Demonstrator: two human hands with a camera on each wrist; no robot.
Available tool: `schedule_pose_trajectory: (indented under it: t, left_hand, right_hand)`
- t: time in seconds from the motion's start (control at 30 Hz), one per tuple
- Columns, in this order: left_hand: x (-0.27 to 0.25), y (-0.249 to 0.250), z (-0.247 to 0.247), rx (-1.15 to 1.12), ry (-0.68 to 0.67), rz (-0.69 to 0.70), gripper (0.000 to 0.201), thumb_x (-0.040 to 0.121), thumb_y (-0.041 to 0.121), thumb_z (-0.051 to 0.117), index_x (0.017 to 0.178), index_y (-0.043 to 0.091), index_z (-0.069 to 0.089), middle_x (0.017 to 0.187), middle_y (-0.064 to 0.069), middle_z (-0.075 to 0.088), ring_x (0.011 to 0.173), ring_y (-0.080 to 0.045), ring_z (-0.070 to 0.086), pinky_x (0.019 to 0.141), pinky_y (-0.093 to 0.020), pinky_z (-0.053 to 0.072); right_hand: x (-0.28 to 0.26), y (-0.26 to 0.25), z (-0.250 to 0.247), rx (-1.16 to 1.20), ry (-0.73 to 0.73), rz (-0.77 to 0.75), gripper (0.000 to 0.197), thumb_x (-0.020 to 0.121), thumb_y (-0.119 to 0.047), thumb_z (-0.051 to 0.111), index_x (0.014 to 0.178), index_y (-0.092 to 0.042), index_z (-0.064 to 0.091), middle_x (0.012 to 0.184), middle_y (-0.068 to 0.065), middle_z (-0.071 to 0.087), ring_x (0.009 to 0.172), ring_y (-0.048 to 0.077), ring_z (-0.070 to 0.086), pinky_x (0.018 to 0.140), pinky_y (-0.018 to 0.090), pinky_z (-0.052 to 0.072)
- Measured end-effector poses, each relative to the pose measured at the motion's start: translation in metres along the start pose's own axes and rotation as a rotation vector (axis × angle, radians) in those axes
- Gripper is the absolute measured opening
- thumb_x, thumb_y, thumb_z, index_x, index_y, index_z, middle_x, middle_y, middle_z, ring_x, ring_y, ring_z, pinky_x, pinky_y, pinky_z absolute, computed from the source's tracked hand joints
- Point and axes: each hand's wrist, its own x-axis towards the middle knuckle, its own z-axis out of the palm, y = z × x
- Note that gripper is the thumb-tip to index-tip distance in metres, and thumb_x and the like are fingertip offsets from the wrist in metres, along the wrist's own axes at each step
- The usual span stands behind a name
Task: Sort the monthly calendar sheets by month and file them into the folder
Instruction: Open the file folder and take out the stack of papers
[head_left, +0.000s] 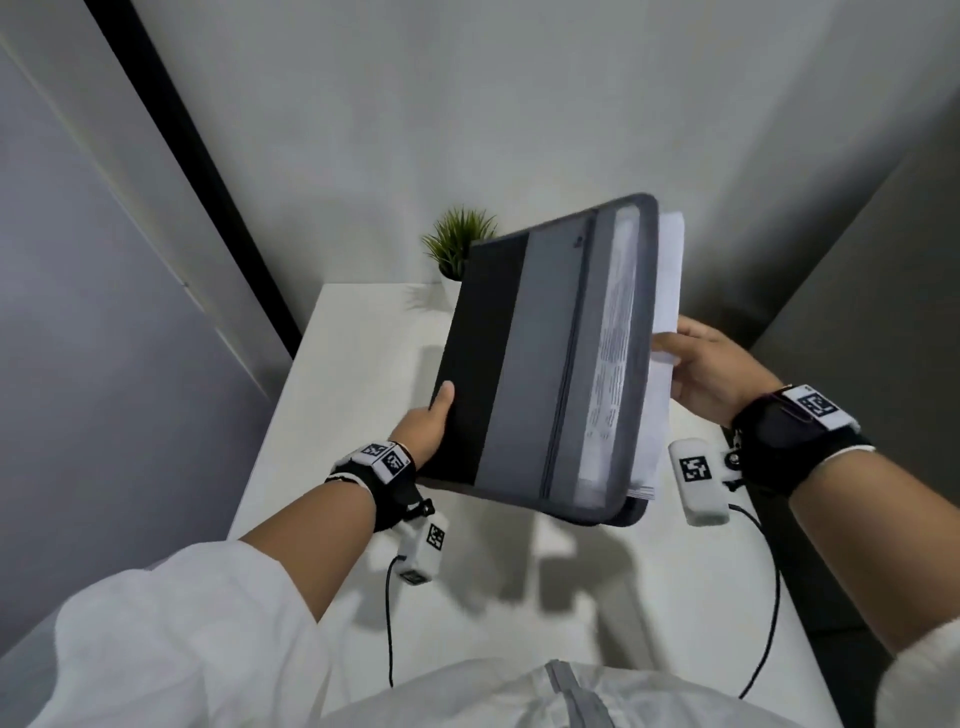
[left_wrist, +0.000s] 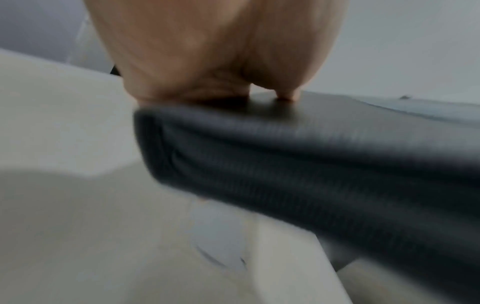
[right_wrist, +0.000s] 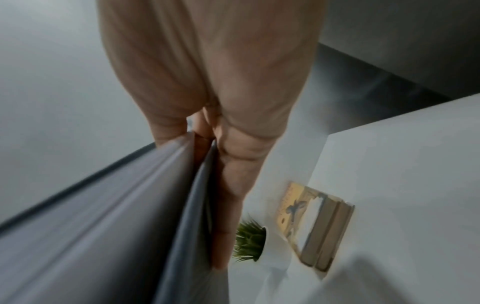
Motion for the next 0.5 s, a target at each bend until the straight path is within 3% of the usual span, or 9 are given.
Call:
schedule_pose_trajectory:
  t: [0.07,0.13,0.17,0.27,0.3,0.4,0.5]
  left_hand:
    - [0.009,-0.003,-0.012,0.113,0.128,-0.005,0.083,0.095,0.066,0.023,0.117,-0.004,0.061,0.124,-0.021,0.061,0.113,-0.034,0.056,0.084,-0.031,0.036]
    - [0.021,-0.011,-0.028,0.156,0.187,-0.014,0.081,0.097,0.063,0.024,0.119,-0.006,0.061,0.126,-0.024,0.059,0.116,-0.037,0.055,0.088,-0.034,0.036]
    - [0.028,-0.018,-0.038,0.153,0.212,-0.022,0.08,0.097,0.063,0.026,0.121,-0.005,0.06,0.128,-0.025,0.058,0.118,-0.038,0.054,0.092,-0.035,0.037]
    - [0.046,-0.051,-0.071,0.127,0.319,-0.073,0.076,0.096,0.062,0.033,0.128,-0.003,0.056,0.133,-0.026,0.054,0.122,-0.04,0.051,0.101,-0.036,0.034]
    - [0.051,-0.064,-0.083,0.118,0.353,-0.099,0.074,0.096,0.061,0.036,0.131,-0.002,0.054,0.135,-0.026,0.053,0.123,-0.04,0.049,0.103,-0.037,0.034]
    - [0.068,-0.098,-0.121,0.077,0.395,-0.226,0.075,0.095,0.059,0.042,0.135,-0.004,0.048,0.138,-0.027,0.049,0.126,-0.04,0.048,0.104,-0.039,0.035]
    - [0.088,-0.116,-0.149,0.15,0.375,-0.339,0.078,0.099,0.058,0.029,0.132,-0.01,0.049,0.137,-0.031,0.048,0.126,-0.043,0.047,0.105,-0.042,0.032]
  right_hand:
    - [0.008,0.012,-0.008,-0.066,-0.004,0.049,0.023,0.089,-0.002,0.057,0.11,-0.005,0.065,0.102,0.022,0.048,0.089,0.032,0.051,0.072,0.033,0.054]
    - [0.016,0.024,-0.021,-0.119,0.02,0.1,0.023,0.087,-0.006,0.062,0.109,-0.007,0.067,0.113,0.026,0.059,0.094,0.032,0.057,0.078,0.037,0.053]
    - [0.018,0.031,-0.029,-0.125,0.04,0.115,0.026,0.086,-0.007,0.063,0.112,-0.007,0.066,0.118,0.022,0.063,0.096,0.031,0.063,0.077,0.037,0.055]
    - [0.021,0.048,-0.052,-0.105,0.058,0.145,0.036,0.085,-0.008,0.063,0.121,-0.005,0.062,0.115,0.014,0.069,0.091,0.024,0.07,0.06,0.027,0.056]
    - [0.022,0.054,-0.058,-0.099,0.058,0.159,0.038,0.083,-0.009,0.064,0.121,-0.005,0.062,0.114,0.013,0.069,0.091,0.023,0.071,0.06,0.027,0.056]
    - [0.027,0.072,-0.065,-0.101,0.069,0.206,0.04,0.078,-0.01,0.067,0.117,-0.006,0.065,0.116,0.014,0.068,0.098,0.027,0.069,0.074,0.033,0.059]
    - [0.033,0.093,-0.061,-0.124,0.053,0.271,0.031,0.085,-0.005,0.062,0.116,-0.005,0.065,0.114,0.016,0.068,0.098,0.03,0.068,0.077,0.037,0.058]
